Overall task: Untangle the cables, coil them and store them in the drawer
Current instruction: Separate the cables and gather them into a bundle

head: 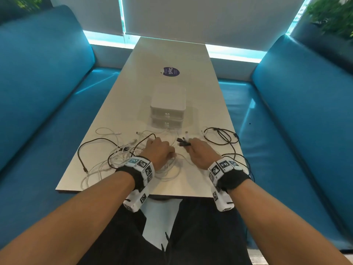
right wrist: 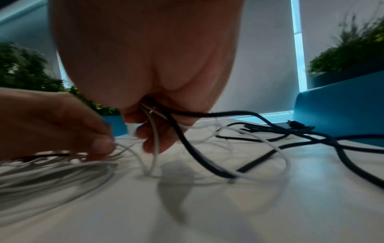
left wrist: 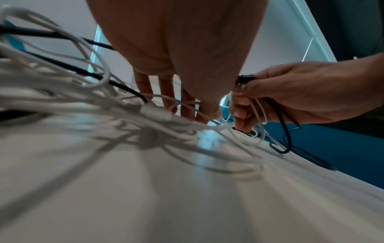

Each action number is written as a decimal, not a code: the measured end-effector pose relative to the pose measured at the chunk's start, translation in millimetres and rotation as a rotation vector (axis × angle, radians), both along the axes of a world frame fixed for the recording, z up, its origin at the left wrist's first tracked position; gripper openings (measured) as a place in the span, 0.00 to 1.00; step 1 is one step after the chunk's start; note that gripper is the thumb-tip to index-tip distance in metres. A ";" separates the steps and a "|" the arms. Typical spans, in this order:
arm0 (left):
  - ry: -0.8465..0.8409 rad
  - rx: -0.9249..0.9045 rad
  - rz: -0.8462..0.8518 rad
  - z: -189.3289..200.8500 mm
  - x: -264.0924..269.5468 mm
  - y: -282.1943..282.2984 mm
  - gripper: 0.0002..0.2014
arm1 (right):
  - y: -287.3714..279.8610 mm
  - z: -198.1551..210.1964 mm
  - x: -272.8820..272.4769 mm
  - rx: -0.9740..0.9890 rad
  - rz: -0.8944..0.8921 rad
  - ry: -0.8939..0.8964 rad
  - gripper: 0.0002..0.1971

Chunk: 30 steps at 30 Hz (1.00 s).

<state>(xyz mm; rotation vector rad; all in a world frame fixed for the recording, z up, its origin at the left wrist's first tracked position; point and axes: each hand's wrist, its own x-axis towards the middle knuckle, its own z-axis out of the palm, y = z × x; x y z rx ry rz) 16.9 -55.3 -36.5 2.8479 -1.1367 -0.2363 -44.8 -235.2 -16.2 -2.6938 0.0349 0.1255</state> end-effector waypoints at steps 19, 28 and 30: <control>-0.009 -0.081 -0.081 -5.0 8.9 -4.5 0.09 | 0.1 -6.4 -2.4 -0.328 -0.150 0.030 0.10; -0.053 -0.094 -0.001 11.0 12.5 -11.7 0.10 | 9.3 -8.9 0.6 0.013 -0.161 -0.006 0.14; -0.085 -0.072 -0.023 13.2 11.4 -10.6 0.10 | 6.8 -7.6 -0.6 -0.038 -0.133 -0.011 0.13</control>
